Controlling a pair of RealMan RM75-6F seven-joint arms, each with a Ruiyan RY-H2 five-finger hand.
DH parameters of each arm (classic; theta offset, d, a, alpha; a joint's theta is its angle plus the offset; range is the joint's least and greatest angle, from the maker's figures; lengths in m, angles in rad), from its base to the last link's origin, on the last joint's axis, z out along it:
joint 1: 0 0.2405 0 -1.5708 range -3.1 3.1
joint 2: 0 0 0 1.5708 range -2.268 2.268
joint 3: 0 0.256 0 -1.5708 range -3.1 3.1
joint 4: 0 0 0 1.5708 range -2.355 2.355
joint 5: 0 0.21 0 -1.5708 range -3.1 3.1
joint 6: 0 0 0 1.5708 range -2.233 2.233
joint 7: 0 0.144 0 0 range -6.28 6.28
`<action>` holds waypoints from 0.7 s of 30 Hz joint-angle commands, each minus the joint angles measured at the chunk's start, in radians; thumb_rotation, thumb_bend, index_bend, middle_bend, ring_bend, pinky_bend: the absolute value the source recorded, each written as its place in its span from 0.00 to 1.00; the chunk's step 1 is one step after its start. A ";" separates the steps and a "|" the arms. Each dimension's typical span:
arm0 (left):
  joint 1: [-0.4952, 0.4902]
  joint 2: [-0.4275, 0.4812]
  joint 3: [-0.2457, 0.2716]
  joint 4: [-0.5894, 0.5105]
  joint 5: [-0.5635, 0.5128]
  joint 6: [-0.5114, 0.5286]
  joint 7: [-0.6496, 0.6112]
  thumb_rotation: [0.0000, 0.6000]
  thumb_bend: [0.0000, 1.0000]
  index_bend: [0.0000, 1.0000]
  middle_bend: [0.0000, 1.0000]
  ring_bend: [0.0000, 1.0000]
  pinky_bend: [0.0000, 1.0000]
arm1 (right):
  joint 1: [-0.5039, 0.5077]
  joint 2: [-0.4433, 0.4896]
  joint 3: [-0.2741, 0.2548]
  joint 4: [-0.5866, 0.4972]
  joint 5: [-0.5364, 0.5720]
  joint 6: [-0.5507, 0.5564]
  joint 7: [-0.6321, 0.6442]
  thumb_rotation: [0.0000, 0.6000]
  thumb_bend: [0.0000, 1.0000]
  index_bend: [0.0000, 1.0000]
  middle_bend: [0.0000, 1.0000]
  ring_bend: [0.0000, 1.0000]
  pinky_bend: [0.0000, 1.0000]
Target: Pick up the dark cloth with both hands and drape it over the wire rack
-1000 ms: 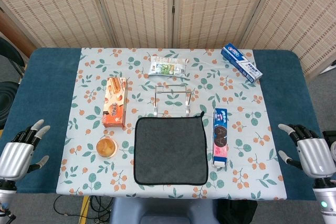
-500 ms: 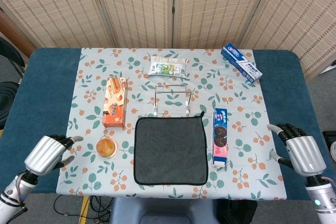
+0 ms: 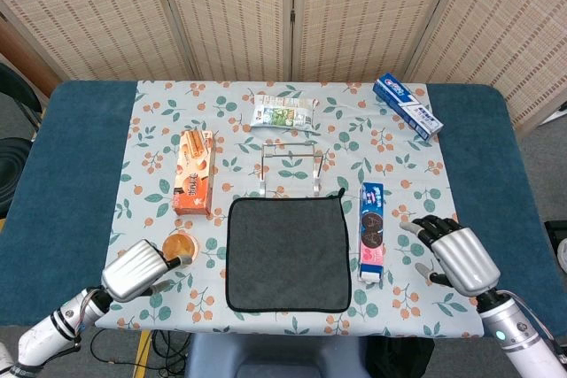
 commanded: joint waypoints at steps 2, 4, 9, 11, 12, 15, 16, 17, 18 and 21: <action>-0.033 -0.032 0.019 0.000 0.020 -0.040 0.016 1.00 0.20 0.36 0.99 0.94 1.00 | 0.034 -0.018 -0.016 -0.011 -0.036 -0.041 -0.010 1.00 0.18 0.23 0.32 0.26 0.37; -0.049 -0.051 0.024 -0.001 0.025 -0.057 0.019 1.00 0.20 0.36 1.00 0.95 1.00 | 0.051 -0.030 -0.022 -0.013 -0.050 -0.062 -0.015 1.00 0.18 0.23 0.33 0.28 0.39; -0.074 -0.091 0.027 0.002 0.021 -0.083 0.035 1.00 0.20 0.36 1.00 0.96 1.00 | 0.094 -0.061 -0.038 -0.010 -0.093 -0.113 -0.030 1.00 0.18 0.23 0.36 0.32 0.42; -0.081 -0.100 0.031 -0.001 0.018 -0.091 0.049 1.00 0.20 0.36 1.00 0.96 1.00 | 0.114 -0.075 -0.046 -0.005 -0.117 -0.134 -0.042 1.00 0.18 0.23 0.38 0.35 0.46; -0.082 -0.102 0.033 -0.004 0.016 -0.094 0.051 1.00 0.20 0.36 1.00 0.96 1.00 | 0.123 -0.081 -0.048 -0.002 -0.129 -0.142 -0.048 1.00 0.18 0.23 0.39 0.36 0.49; -0.086 -0.109 0.042 -0.011 0.007 -0.100 0.057 1.00 0.20 0.36 1.00 0.97 1.00 | 0.150 -0.111 -0.054 0.020 -0.165 -0.160 -0.064 1.00 0.18 0.23 0.47 0.46 0.64; -0.086 -0.112 0.044 -0.012 0.004 -0.100 0.060 1.00 0.20 0.36 1.00 0.97 1.00 | 0.157 -0.121 -0.055 0.028 -0.172 -0.165 -0.068 1.00 0.18 0.23 0.51 0.51 0.70; -0.086 -0.118 0.046 -0.012 0.000 -0.101 0.064 1.00 0.20 0.36 1.00 0.97 1.00 | 0.166 -0.136 -0.058 0.039 -0.183 -0.169 -0.072 1.00 0.18 0.23 0.56 0.56 0.76; -0.085 -0.122 0.047 -0.011 -0.003 -0.101 0.067 1.00 0.20 0.36 1.00 0.98 1.00 | 0.171 -0.147 -0.060 0.050 -0.192 -0.171 -0.076 1.00 0.18 0.23 0.61 0.61 0.82; -0.089 -0.138 0.052 -0.005 -0.011 -0.111 0.082 1.00 0.20 0.36 1.00 0.98 1.00 | 0.183 -0.185 -0.067 0.096 -0.224 -0.164 -0.103 1.00 0.18 0.26 0.76 0.75 0.95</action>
